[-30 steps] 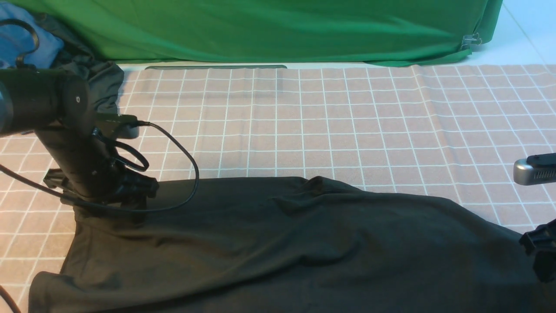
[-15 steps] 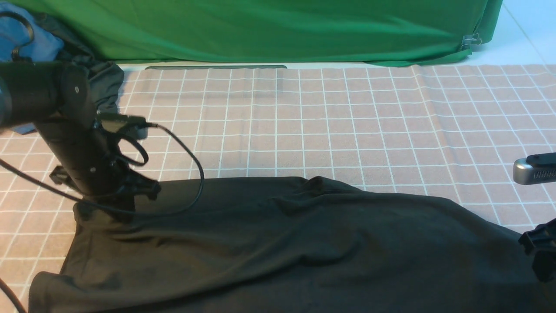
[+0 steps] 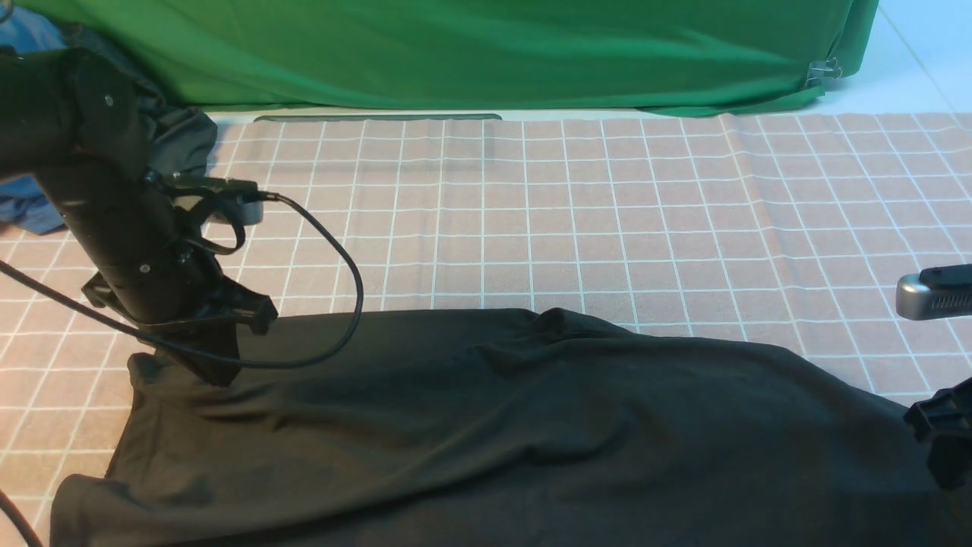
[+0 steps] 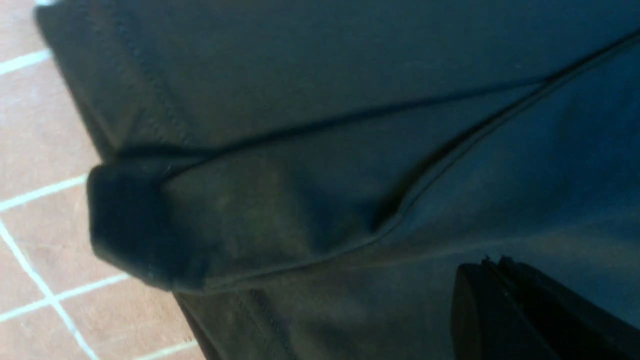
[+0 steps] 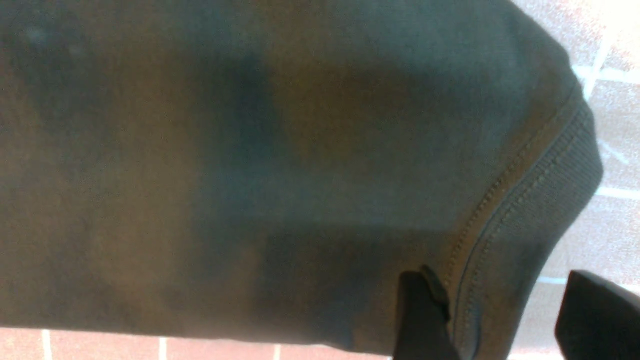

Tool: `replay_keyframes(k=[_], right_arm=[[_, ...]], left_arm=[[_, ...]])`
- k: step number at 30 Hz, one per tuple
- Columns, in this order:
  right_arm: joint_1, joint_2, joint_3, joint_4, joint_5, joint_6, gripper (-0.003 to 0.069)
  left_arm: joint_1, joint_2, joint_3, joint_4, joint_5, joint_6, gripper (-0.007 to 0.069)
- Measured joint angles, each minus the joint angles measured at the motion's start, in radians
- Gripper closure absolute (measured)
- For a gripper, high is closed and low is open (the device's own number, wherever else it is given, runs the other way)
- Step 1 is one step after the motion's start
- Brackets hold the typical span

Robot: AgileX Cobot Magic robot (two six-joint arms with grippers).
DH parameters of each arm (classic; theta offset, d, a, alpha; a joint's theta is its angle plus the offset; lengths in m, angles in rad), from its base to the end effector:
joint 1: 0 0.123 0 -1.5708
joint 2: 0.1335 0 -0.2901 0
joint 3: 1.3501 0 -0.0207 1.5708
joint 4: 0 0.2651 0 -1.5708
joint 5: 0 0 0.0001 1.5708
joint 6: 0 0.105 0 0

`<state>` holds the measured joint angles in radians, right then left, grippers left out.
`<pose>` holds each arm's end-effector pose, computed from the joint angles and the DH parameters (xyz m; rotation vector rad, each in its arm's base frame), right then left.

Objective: Fold a long-sleeved shirt over a pink coffee tablecloth.
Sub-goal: 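Pull the folded dark garment lengthwise by its ends to straighten it flat on the table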

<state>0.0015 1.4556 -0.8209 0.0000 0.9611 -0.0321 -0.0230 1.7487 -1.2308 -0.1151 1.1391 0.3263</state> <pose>0.2489 0.0004 0.1879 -0.0517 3.0790 -0.0015 0.3383 -0.0187 0.2028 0.4681 3.0854 -0.1612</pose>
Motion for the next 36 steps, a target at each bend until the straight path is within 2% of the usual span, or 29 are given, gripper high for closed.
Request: replay_keyframes(k=[2,5,6,9,10,12,14,16,19,23,28,31,34,36], right_arm=[[0.000,0.000,0.000,0.000,-0.011,0.000,0.0254],[0.000,0.000,0.000,0.009,-0.040,0.000,0.0254],[0.000,0.000,0.000,0.009,-0.041,0.000,0.0254],[0.000,0.000,0.000,0.014,-0.066,0.000,0.0254],[0.000,0.000,0.000,0.014,-0.069,0.000,0.0254],[0.000,0.000,0.000,0.017,-0.074,-0.004,0.0254],[0.000,0.000,0.000,0.017,-0.074,-0.015,0.0254],[0.000,0.000,0.000,0.019,-0.074,-0.022,0.0254],[0.000,0.000,0.000,0.021,-0.074,-0.024,0.0254],[0.000,0.000,0.000,0.021,-0.085,-0.024,0.0254],[0.000,0.000,0.000,0.027,-0.101,-0.024,0.0254],[0.000,0.000,0.000,0.030,-0.104,-0.024,0.0254],[0.000,0.000,0.000,0.030,-0.105,-0.024,0.0254],[0.000,0.000,0.000,0.031,-0.105,-0.024,0.0254]], left_arm=[[0.000,0.000,0.000,0.000,-0.023,-0.001,0.0552],[0.000,0.005,0.000,0.004,-0.050,0.001,0.0436],[0.000,0.006,0.000,0.005,-0.051,0.002,0.0418],[0.000,0.032,0.000,0.047,-0.056,0.035,0.0271],[0.000,0.035,0.000,0.051,-0.058,0.045,0.0253],[0.000,0.064,0.000,0.107,-0.070,0.054,0.0155],[0.000,0.078,0.000,0.141,-0.089,0.053,0.0104],[0.000,0.092,0.000,0.160,-0.102,0.054,0.0084],[0.000,0.106,0.000,0.176,-0.104,0.055,0.0071],[0.000,0.112,0.000,0.178,-0.079,0.082,0.0123],[0.000,0.115,0.000,0.162,-0.025,0.136,0.0323],[0.000,0.116,0.000,0.153,-0.009,0.128,0.0383],[0.000,0.116,0.000,0.153,-0.010,0.104,0.0367],[0.000,0.116,0.000,0.168,-0.007,0.089,0.0314]])
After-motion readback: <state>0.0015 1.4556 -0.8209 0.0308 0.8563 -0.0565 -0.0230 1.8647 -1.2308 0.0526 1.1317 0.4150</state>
